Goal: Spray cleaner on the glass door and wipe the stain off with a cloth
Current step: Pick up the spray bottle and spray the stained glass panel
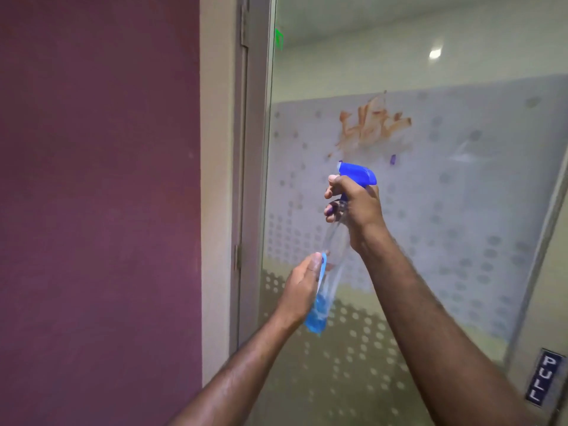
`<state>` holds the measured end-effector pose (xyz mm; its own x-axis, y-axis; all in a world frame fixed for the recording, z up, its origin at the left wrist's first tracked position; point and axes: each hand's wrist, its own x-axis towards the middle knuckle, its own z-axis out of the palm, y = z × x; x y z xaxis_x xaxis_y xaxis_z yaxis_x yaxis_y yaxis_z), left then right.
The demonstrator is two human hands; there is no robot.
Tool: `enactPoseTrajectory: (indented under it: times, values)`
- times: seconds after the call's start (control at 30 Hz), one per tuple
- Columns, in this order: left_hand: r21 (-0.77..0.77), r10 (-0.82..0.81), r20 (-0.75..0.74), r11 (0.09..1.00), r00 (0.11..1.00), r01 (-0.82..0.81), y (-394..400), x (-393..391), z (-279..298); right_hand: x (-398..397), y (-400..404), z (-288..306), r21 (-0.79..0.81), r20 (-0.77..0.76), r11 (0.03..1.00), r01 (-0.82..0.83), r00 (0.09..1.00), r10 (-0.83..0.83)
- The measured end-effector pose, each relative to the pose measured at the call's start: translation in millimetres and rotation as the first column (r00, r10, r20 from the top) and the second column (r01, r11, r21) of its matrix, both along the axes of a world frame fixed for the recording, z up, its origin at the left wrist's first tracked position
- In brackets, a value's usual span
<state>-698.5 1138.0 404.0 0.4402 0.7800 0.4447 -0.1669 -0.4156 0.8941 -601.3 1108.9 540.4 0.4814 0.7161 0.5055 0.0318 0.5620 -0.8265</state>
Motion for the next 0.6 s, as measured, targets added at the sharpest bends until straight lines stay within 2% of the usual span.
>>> enactPoseTrajectory:
  times: [0.13, 0.27, 0.4, 0.6]
  values:
    - [0.081, -0.071, -0.093, 0.994, 0.993, 0.078, 51, 20, 19, 23, 48, 27, 0.014, -0.013, 0.999, 0.04, 0.999, -0.04]
    - [0.167, -0.063, -0.112, 0.983, 0.992, 0.081, 94, 45, 35, 41, 89, 51, 0.019, 0.009, 0.996, 0.092, 0.996, -0.092]
    - [0.182, -0.05, -0.062, 0.981, 0.997, 0.06, 134, 64, 54, 51, 123, 74, 0.016, 0.048, 0.991, 0.135, 0.99, -0.135]
    - [0.234, -0.162, 0.062, 0.962, 0.985, 0.143, 188, 84, 95, 58, 163, 121, 0.024, 0.07, 0.962, 0.274, 0.959, -0.275]
